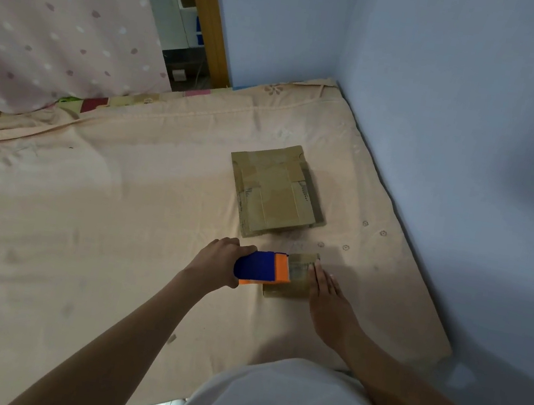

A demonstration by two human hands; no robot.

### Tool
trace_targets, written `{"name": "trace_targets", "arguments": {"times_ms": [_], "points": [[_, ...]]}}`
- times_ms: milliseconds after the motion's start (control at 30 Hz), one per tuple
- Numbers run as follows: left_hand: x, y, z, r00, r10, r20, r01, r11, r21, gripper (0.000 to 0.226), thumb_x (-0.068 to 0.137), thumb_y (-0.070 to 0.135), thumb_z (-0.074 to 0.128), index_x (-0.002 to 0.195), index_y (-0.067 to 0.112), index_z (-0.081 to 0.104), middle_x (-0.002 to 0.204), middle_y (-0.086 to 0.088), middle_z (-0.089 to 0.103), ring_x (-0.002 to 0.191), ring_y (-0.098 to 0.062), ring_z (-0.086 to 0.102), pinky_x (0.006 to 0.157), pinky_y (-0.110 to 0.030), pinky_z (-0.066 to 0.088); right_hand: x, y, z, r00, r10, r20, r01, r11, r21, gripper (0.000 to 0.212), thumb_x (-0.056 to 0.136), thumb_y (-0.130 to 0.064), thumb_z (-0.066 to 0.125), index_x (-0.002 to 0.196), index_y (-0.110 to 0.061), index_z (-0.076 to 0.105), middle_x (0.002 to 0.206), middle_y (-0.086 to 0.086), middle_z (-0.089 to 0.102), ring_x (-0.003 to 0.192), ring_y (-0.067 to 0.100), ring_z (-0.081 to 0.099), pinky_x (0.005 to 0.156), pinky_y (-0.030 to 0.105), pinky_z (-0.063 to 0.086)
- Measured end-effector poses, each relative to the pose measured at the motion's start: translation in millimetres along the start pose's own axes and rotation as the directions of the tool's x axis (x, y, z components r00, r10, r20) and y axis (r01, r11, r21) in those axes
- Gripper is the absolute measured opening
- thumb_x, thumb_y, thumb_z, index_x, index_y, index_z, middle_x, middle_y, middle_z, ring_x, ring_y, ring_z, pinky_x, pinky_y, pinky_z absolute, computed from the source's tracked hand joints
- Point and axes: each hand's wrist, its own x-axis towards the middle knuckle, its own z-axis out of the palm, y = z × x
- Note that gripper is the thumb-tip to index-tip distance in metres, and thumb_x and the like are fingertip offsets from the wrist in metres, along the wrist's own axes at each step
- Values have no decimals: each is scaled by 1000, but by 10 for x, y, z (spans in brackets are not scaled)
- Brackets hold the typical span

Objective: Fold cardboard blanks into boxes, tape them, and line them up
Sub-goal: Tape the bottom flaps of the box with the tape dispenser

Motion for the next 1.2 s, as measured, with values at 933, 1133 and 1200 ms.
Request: {"name": "trace_targets", "arguments": {"times_ms": [933,1133,1200], "points": [[102,-12,99,1000,-29,-4,29,998,63,72,84,19,71,148,27,38,120,-4,57,109,-21,51,92,-30,40,94,-167,-80,998,-47,-46,42,994,-101,80,74,-11,72,147,4,43,155,19,40,144,33,38,118,42,11],[101,6,90,1000,-21,-12,21,997,68,70,85,18,70,147,26,38,120,-4,57,110,-21,51,92,-30,38,105,-140,-36,994,-105,-11,105,994,-32,81,74,-11,75,148,-1,44,153,13,45,141,26,45,115,42,35],[113,6,77,1000,-24,-7,24,997,73,70,85,18,70,147,26,37,121,-4,57,111,-21,51,92,-30,38,109,-131,-42,994,-107,-27,106,994,-42,81,71,-11,78,145,0,48,150,13,49,138,26,48,114,42,36]]}}
